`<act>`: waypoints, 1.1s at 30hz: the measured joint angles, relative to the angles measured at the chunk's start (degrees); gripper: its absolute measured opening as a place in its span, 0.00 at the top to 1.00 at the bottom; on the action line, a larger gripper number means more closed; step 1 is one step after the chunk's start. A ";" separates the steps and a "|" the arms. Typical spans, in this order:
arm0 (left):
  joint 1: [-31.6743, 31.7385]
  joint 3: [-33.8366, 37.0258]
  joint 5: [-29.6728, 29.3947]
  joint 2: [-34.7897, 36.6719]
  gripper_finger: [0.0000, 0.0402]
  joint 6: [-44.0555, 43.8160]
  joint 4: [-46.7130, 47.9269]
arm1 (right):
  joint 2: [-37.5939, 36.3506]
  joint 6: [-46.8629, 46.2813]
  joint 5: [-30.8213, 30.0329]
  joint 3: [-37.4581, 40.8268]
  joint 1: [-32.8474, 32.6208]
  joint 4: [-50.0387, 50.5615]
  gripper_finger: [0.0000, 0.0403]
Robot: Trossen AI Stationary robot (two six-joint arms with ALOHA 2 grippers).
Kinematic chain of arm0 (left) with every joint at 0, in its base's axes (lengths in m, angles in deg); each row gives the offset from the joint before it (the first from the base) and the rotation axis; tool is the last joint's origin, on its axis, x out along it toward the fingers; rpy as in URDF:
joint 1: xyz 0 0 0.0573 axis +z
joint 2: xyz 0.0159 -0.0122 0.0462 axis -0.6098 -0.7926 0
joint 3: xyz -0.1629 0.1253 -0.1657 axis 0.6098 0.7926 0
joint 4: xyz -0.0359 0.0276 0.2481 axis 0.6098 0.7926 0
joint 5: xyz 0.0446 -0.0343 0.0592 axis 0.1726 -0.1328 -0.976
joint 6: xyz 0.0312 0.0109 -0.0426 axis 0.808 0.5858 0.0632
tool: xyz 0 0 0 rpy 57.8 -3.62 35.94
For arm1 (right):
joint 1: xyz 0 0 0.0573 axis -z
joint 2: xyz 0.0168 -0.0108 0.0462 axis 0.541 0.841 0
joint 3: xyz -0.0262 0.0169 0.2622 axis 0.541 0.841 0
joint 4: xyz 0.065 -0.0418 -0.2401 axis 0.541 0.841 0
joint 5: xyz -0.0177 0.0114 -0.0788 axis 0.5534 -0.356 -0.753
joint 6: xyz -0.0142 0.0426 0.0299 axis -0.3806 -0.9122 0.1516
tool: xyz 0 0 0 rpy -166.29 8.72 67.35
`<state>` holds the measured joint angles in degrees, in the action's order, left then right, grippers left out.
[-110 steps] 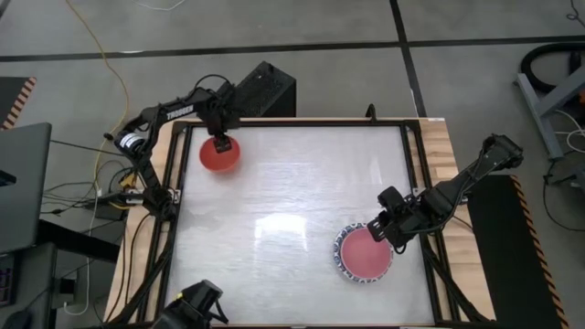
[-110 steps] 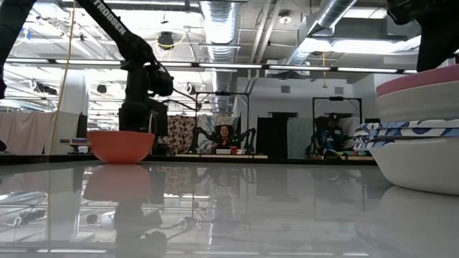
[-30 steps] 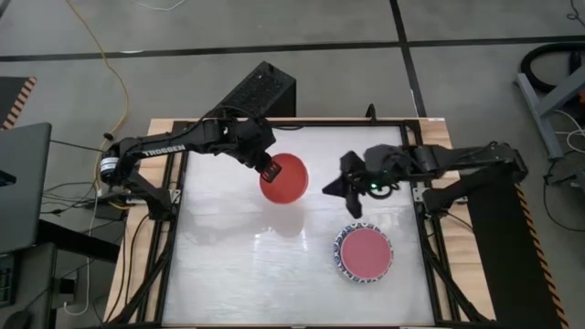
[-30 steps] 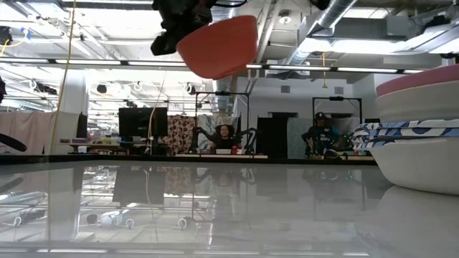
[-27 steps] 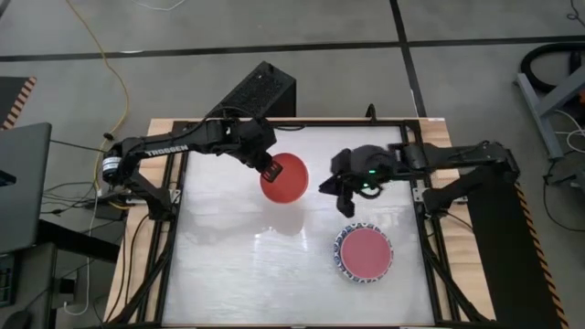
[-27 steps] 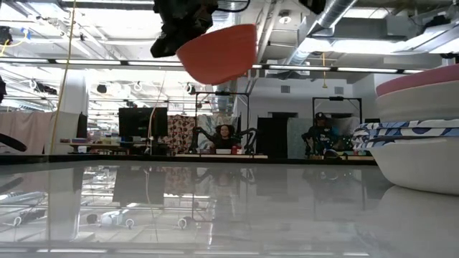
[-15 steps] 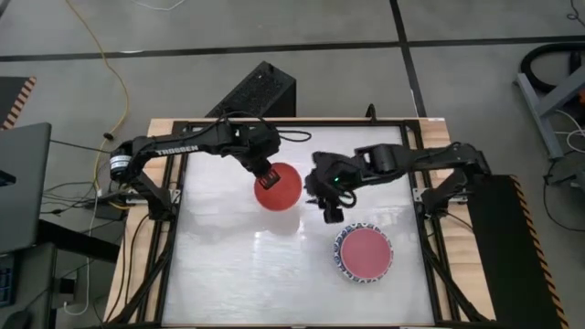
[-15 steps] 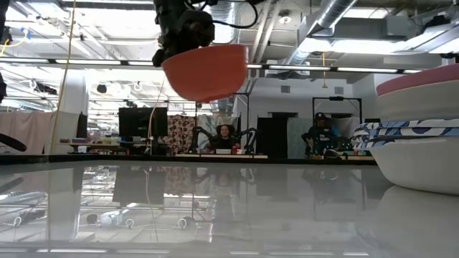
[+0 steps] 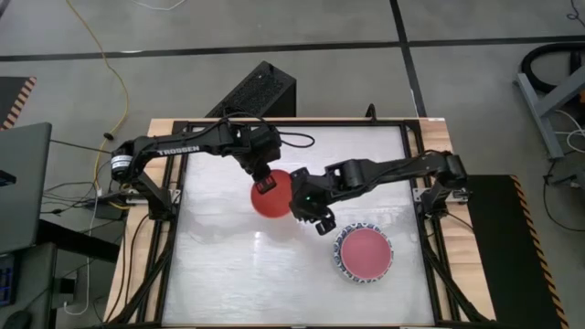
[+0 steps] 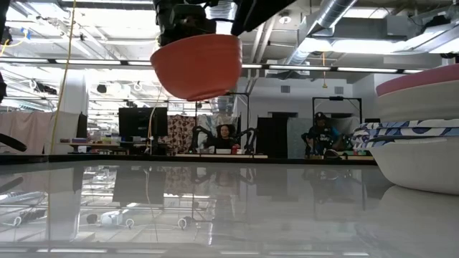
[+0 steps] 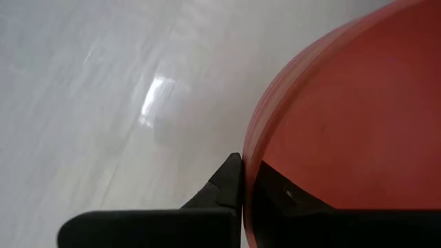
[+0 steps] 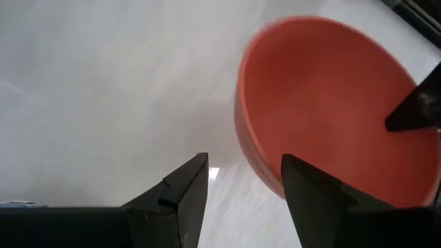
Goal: Nest bowls inside each other by size order
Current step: Stack the orange bowl on top of the pink bowl
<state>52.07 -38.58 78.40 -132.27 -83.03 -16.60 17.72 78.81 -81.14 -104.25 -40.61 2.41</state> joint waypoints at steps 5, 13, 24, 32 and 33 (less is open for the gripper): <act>-0.02 0.00 0.47 0.00 1.00 0.57 -0.12 | 1.50 2.98 -0.24 -0.09 0.02 -0.36 0.50; -0.20 0.00 1.99 0.00 1.00 2.68 -0.30 | 3.45 12.63 -0.23 -0.06 0.45 -1.22 0.50; -1.13 0.04 1.97 -0.57 1.00 12.73 2.33 | 5.32 19.28 -2.00 -0.04 0.46 -2.08 0.65; -3.48 -0.09 2.17 -0.57 1.00 16.40 -0.53 | 5.32 19.22 -2.18 -0.04 0.80 1.66 0.87; -3.52 -0.09 2.15 -0.57 1.00 16.44 -1.02 | 5.32 19.28 -2.16 -0.02 0.67 1.92 0.89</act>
<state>48.55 -38.67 80.55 -132.84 -66.59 -17.62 23.04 98.09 -83.31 -104.27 -39.94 4.32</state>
